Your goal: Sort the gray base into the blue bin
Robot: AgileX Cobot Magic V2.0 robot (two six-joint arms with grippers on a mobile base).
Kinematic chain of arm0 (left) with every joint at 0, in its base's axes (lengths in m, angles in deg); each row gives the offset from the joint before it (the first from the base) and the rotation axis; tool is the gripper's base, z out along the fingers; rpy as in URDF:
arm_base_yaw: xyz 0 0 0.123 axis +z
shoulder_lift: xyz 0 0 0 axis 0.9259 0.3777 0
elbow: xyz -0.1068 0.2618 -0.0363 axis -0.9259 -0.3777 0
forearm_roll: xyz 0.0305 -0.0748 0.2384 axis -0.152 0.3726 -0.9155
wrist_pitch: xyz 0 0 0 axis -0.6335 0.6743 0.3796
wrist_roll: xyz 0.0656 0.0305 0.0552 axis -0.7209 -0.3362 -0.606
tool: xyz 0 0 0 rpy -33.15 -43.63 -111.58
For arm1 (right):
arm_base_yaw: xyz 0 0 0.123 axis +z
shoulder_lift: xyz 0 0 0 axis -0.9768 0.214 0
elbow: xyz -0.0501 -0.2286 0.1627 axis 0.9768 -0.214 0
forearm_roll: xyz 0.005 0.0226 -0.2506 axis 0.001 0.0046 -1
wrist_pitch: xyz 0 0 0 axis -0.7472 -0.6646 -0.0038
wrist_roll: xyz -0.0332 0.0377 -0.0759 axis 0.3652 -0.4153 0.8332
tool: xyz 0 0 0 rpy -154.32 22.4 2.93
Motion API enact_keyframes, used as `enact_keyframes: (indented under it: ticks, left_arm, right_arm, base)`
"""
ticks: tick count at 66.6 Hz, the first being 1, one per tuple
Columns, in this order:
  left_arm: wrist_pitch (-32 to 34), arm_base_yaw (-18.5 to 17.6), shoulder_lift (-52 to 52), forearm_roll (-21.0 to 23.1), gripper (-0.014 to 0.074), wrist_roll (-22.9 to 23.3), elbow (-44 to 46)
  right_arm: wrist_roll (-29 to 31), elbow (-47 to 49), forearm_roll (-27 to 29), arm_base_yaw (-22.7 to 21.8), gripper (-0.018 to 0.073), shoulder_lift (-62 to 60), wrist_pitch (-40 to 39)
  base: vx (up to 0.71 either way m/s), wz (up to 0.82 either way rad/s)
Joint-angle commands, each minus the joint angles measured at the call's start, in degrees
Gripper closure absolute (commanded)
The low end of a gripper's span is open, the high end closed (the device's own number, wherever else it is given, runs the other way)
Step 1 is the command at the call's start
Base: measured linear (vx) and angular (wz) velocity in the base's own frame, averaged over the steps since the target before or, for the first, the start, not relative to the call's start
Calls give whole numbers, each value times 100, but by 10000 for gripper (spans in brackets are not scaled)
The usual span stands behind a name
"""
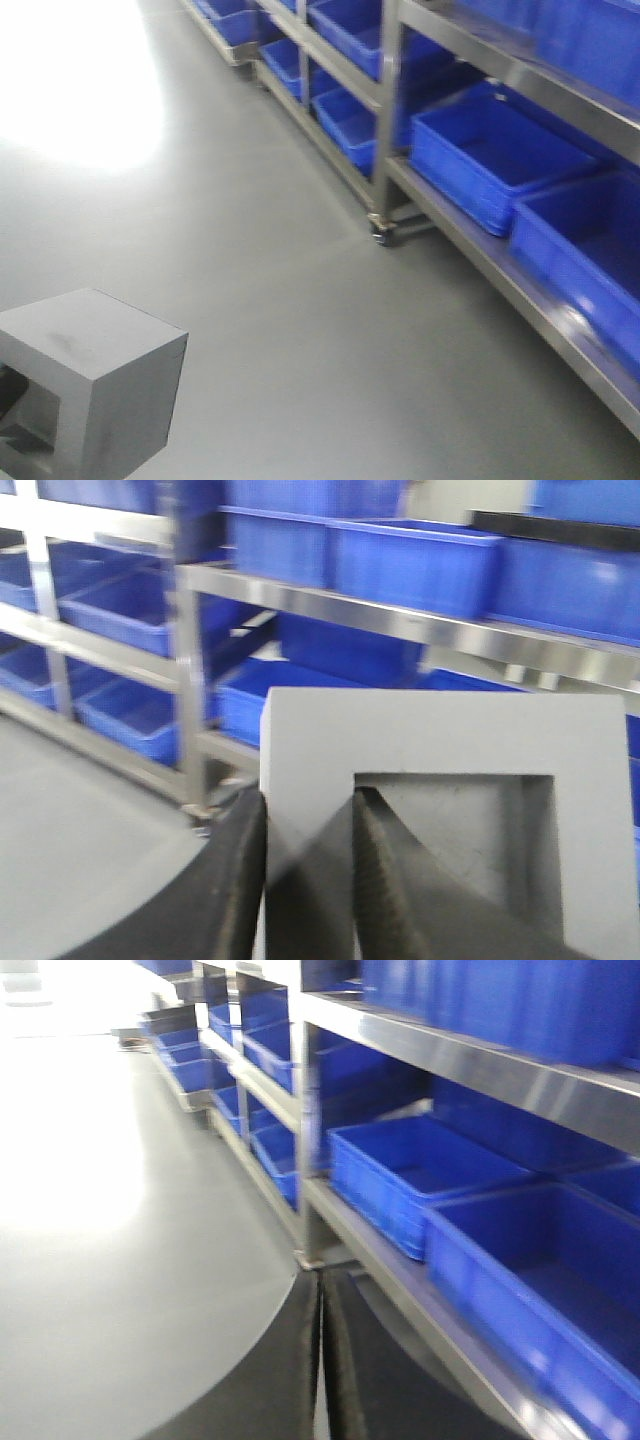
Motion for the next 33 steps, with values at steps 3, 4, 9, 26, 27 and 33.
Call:
enact_keyframes:
  ticks: [3, 4, 9, 26, 27, 33]
  left_arm:
    - [595, -34, 41, 36, 603, 29, 177]
    - [595, -34, 41, 36, 603, 29, 177]
    - [595, -34, 41, 36, 603, 29, 177]
    - [595, -34, 41, 36, 603, 29, 177]
    - [595, -34, 41, 36, 603, 29, 177]
    - [595, -34, 41, 36, 603, 29, 177]
  right_arm:
    - [38, -32, -48, -31, 564, -43, -416]
    - [38, -32, -48, -31, 564, -43, -416]
    - [38, -32, -48, -31, 564, -43, -416]
    - [38, -32, -48, -31, 564, -43, -416]
    - [38, -32, -48, -31, 564, -43, -421]
    - [38, -32, -48, -31, 564, -43, -415]
  base:
    - [23, 78]
    - [23, 79]
    - [24, 80]
    - [25, 75]
    - [26, 63]
    - [27, 58]
